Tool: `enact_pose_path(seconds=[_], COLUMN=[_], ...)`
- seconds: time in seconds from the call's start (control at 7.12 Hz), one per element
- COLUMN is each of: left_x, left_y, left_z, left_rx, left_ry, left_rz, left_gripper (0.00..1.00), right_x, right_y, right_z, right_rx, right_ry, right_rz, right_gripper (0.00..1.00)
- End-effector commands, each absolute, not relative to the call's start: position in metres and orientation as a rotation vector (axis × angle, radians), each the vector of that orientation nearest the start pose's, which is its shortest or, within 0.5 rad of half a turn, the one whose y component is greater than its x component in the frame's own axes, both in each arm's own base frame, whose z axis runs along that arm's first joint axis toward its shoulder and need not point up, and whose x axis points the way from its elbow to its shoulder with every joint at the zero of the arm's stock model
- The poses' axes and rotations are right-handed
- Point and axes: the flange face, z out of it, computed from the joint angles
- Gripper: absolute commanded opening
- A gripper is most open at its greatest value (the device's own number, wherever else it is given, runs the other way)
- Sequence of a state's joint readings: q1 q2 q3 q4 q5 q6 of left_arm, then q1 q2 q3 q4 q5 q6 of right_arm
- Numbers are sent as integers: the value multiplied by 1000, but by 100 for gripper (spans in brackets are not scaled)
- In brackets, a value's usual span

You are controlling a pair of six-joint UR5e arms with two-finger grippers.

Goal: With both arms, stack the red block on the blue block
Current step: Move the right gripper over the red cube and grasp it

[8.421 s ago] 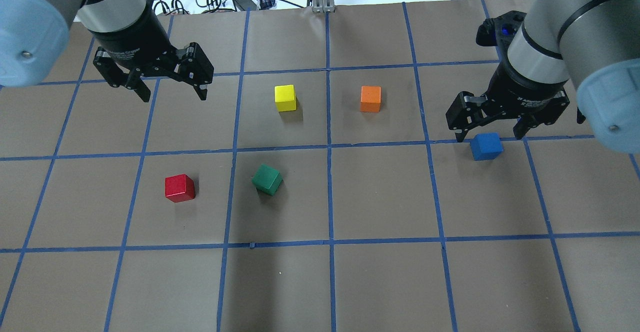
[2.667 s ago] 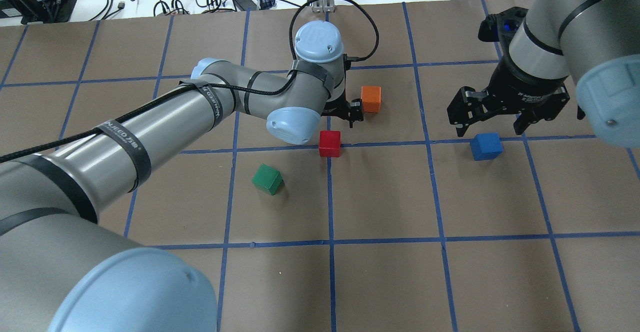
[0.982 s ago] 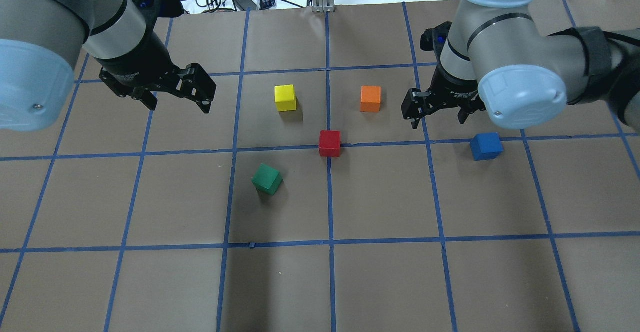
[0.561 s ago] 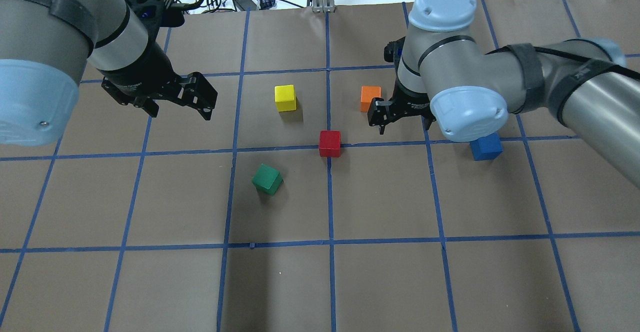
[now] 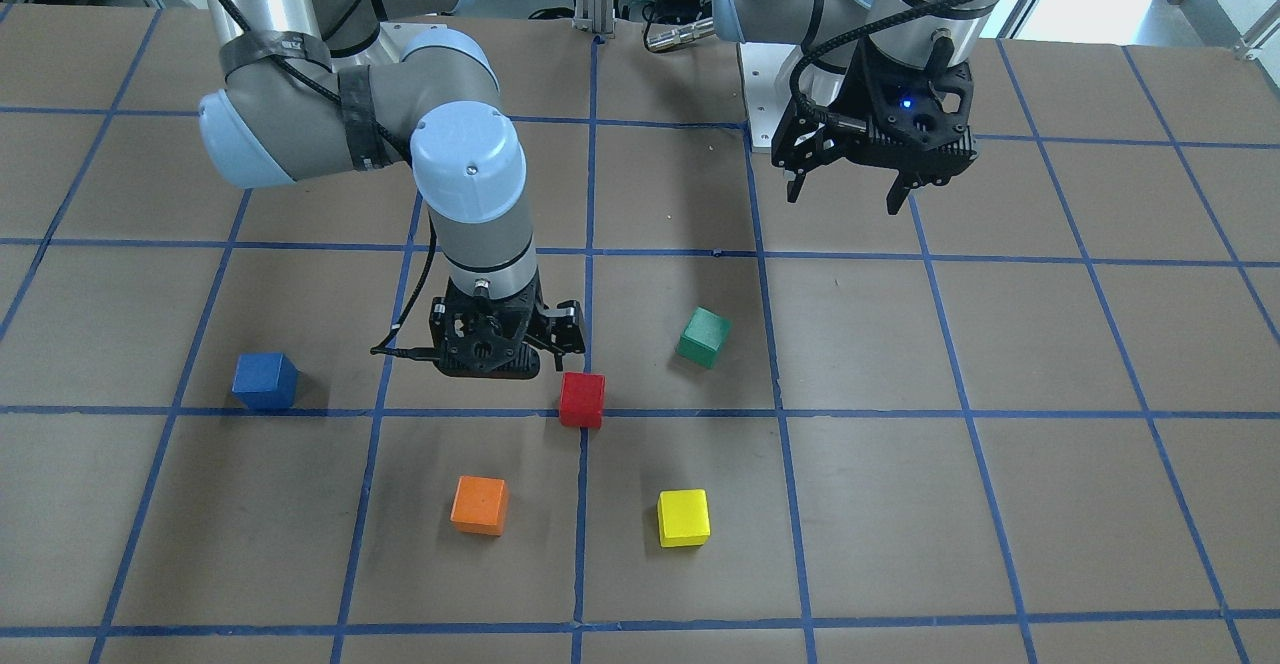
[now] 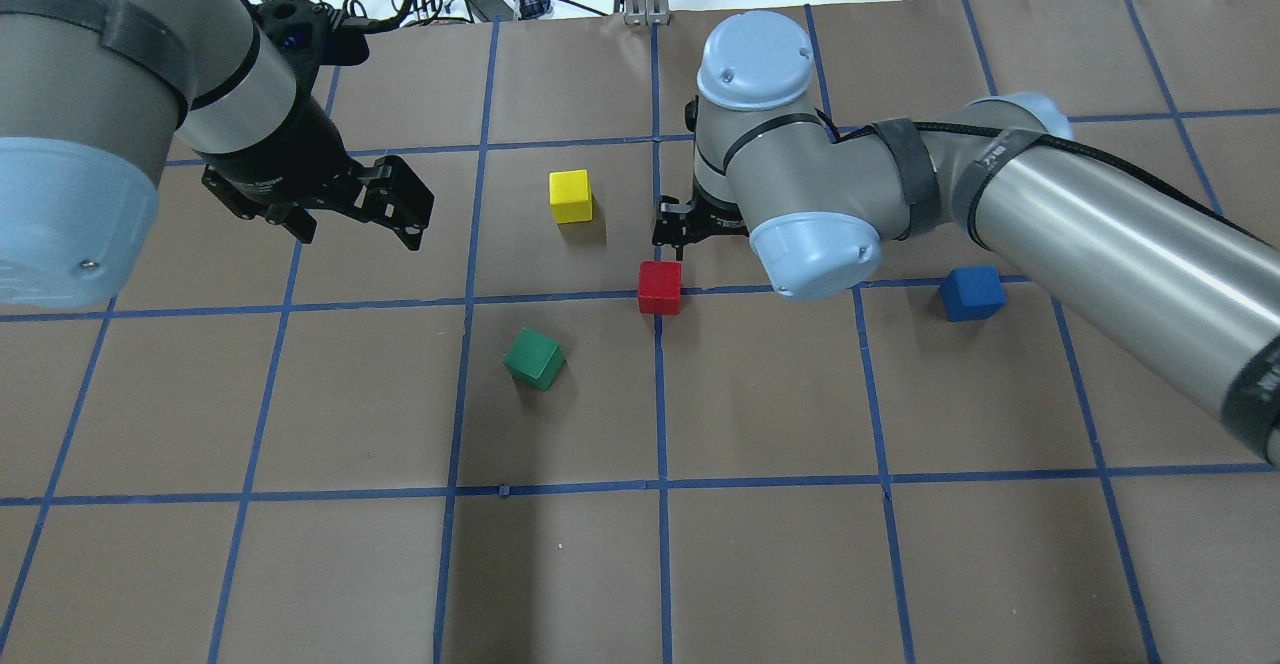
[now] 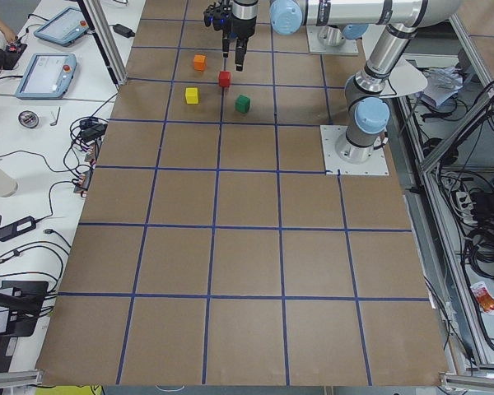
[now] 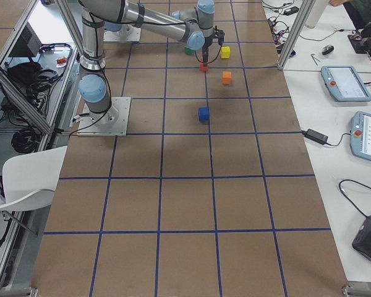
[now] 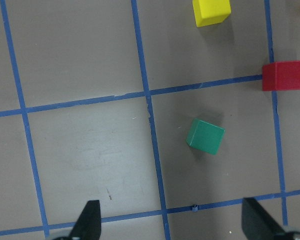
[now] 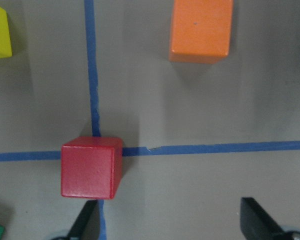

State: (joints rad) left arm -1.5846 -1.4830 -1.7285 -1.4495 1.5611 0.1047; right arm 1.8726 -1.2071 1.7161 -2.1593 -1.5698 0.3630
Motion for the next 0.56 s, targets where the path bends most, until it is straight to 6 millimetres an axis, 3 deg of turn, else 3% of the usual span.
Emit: enact_pose_path(seconds=[0.0,0.42], left_x=[-141,-141], left_y=[-453,-453], left_z=[462,461], left_rx=[184,181], left_ry=[3144,3144], left_rz=[-78,-76], left_gripper=[100,100], right_x=[343,352], right_y=[-540,-542], right_z=[255,221], right_rx=[167,248], right_ry=[3109,3082], right_rz=[-97,2], right_gripper=[100,100])
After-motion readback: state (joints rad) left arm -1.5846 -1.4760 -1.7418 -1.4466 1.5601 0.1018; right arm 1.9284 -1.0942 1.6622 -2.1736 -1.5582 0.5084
